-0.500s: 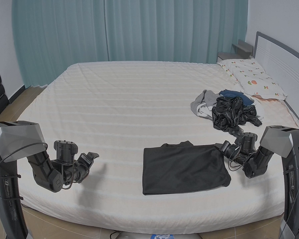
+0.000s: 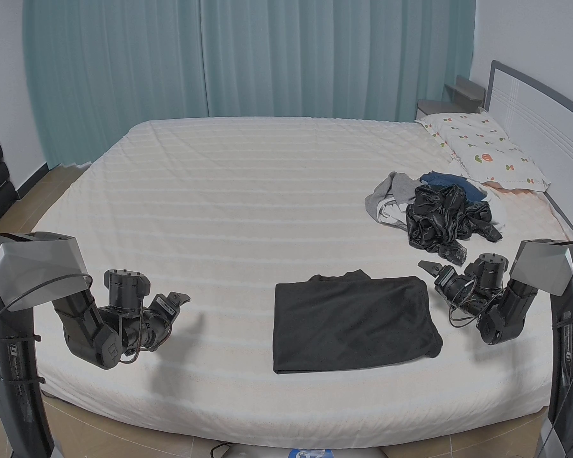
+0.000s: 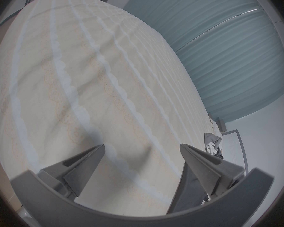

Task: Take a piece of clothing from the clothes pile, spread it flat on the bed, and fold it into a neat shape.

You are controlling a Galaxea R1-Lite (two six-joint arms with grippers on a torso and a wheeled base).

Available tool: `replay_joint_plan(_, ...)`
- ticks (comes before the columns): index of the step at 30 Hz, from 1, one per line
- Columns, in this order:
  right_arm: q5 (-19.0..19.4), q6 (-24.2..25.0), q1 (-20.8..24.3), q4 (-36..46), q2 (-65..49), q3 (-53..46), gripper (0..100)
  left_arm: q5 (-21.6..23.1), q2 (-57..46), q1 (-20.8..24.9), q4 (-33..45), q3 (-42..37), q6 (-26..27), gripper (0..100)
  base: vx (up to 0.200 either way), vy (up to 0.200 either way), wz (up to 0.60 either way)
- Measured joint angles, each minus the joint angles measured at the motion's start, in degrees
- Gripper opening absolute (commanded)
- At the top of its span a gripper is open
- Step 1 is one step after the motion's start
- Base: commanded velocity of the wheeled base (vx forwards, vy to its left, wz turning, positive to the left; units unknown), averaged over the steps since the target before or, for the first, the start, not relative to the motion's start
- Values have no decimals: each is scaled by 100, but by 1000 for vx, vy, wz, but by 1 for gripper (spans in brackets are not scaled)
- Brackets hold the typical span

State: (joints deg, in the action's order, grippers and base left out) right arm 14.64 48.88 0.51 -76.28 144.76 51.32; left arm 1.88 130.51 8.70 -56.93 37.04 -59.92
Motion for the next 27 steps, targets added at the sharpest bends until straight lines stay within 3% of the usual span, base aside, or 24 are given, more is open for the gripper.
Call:
replay_joint_plan(3, 2, 62, -10, -4, -16, -22, 100, -18, 2, 0, -2, 4, 0, 100, -200, 0, 0)
replay_joint_plan(13, 0, 123, -7, -4, -22, -15, 100, 1, -17, 33, -238, -13, -38, 100, 0, 0, 0)
replay_joint_plan(27, -35, 132, -7, -129, -37, -37, 100, 17, -33, 347, -246, 23, -132, 100, 0, -200, 0)
